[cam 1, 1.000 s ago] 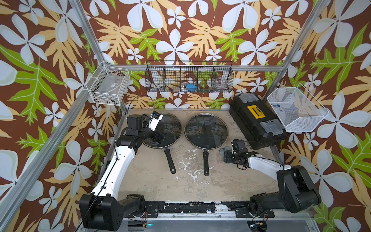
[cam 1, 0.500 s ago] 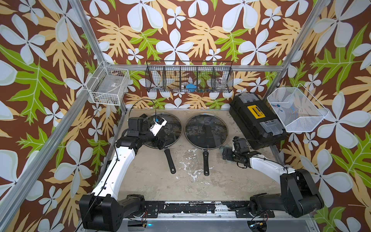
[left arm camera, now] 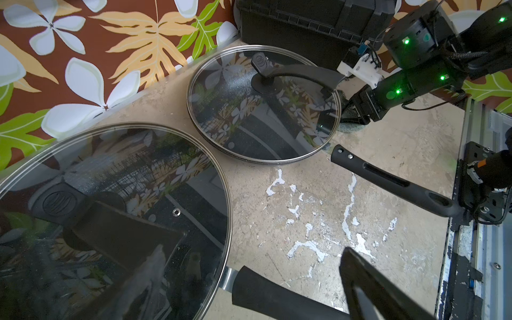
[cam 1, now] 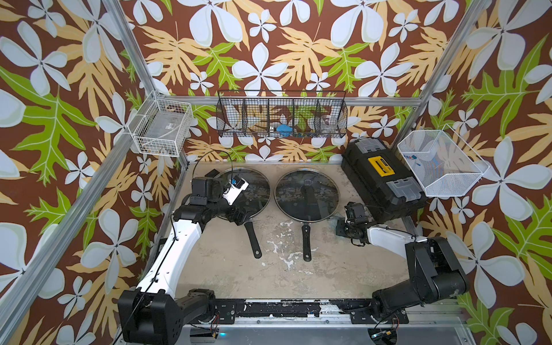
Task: Wipe the pot lid with a cloth
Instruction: Pick up the cleaning item at the center of the board.
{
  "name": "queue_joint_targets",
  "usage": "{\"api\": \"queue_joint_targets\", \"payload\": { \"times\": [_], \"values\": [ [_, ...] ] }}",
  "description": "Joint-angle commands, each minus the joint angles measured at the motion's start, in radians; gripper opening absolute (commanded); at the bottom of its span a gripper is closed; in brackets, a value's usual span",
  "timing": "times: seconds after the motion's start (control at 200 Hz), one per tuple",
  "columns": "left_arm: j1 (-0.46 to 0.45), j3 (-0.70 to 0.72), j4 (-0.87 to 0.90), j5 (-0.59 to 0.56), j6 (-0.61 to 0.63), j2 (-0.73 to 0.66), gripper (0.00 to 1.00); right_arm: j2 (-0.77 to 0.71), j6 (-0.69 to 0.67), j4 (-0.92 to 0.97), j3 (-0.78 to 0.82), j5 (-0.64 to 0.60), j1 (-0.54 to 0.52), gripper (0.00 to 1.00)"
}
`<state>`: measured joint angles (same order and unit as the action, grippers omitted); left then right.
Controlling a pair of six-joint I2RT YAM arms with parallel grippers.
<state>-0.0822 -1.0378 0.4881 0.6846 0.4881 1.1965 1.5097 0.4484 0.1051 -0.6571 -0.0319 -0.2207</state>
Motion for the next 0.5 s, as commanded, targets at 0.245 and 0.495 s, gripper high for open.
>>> {"api": "queue_joint_targets", "payload": {
  "times": [0.245,0.495],
  "values": [
    [0.001,0.024,-0.069,-0.047,-0.075,-0.007,1.0,-0.045,0.055,0.061,0.01,0.077,0.015,0.7],
    [0.001,0.044,-0.124,-0.119,-0.142,-0.008,1.0,0.021,0.075,0.062,0.005,0.092,0.017,0.34]
  ]
}}
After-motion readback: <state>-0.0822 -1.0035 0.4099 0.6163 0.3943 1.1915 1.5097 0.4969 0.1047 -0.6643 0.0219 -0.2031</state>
